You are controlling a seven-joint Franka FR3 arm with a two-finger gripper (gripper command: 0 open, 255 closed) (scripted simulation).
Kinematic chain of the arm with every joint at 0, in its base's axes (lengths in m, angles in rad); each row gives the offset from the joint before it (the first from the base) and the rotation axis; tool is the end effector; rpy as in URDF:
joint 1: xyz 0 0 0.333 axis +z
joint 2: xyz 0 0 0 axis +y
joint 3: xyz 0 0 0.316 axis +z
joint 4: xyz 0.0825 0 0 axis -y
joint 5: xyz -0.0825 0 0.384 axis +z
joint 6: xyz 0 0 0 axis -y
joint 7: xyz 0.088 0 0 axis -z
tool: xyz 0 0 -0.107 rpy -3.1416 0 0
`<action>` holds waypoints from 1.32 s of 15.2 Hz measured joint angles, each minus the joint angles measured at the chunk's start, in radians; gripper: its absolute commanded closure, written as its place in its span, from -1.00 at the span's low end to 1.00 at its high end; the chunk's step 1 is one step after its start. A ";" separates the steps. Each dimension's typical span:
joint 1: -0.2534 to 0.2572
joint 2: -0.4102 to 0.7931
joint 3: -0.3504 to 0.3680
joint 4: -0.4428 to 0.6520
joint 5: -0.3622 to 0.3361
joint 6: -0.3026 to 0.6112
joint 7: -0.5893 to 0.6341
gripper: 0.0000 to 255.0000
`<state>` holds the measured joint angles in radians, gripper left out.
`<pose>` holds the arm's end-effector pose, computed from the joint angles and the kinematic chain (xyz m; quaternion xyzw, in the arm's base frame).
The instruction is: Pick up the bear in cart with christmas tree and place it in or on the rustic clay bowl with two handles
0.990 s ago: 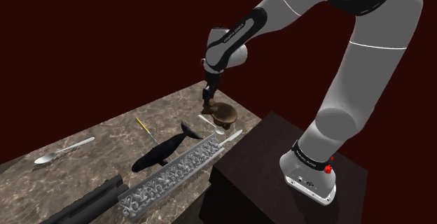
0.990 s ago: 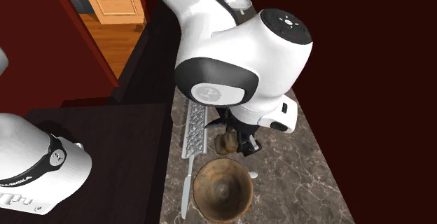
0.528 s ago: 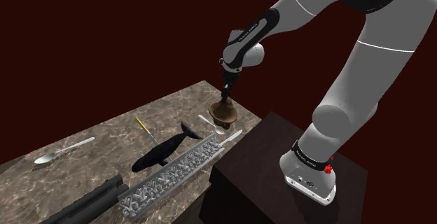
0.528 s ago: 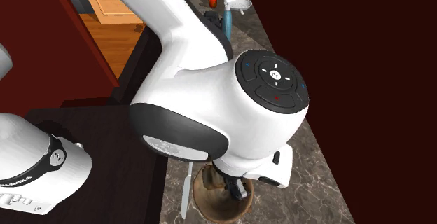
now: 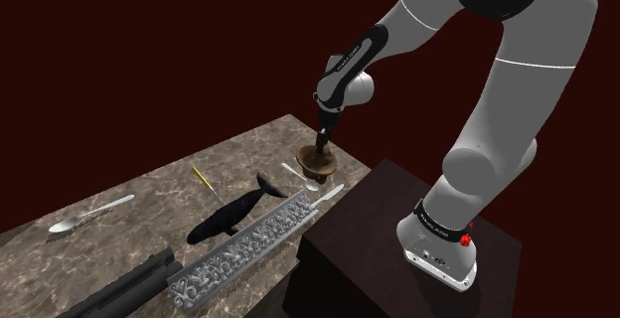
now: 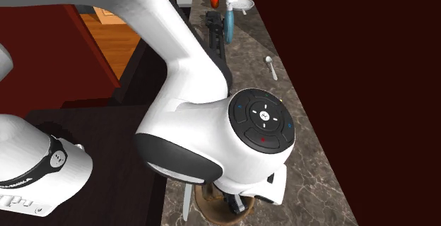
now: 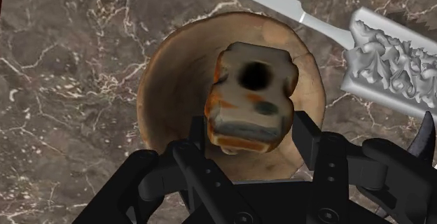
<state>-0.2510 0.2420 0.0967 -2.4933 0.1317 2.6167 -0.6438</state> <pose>0.4525 -0.0712 0.1836 -0.9804 -0.1835 0.0386 0.0609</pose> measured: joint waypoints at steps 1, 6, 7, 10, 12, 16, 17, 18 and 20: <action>0.000 0.018 0.000 0.005 0.000 0.013 -0.001 1.00; -0.001 0.054 -0.001 0.007 0.001 0.047 -0.007 1.00; -0.001 0.055 -0.001 0.007 0.001 0.048 -0.007 1.00; -0.001 0.055 -0.001 0.007 0.001 0.049 -0.007 -1.00; -0.001 0.055 -0.001 0.007 0.001 0.049 -0.007 -1.00; -0.001 0.055 -0.001 0.007 0.001 0.049 -0.007 -1.00; -0.001 0.037 0.000 0.003 0.001 0.035 -0.004 -1.00; 0.000 0.012 0.000 0.003 0.000 0.011 -0.001 -1.00; -0.008 -0.038 -0.006 0.018 -0.006 -0.054 -0.005 -1.00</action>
<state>-0.2586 0.2042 0.0904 -2.4750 0.1260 2.5624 -0.6490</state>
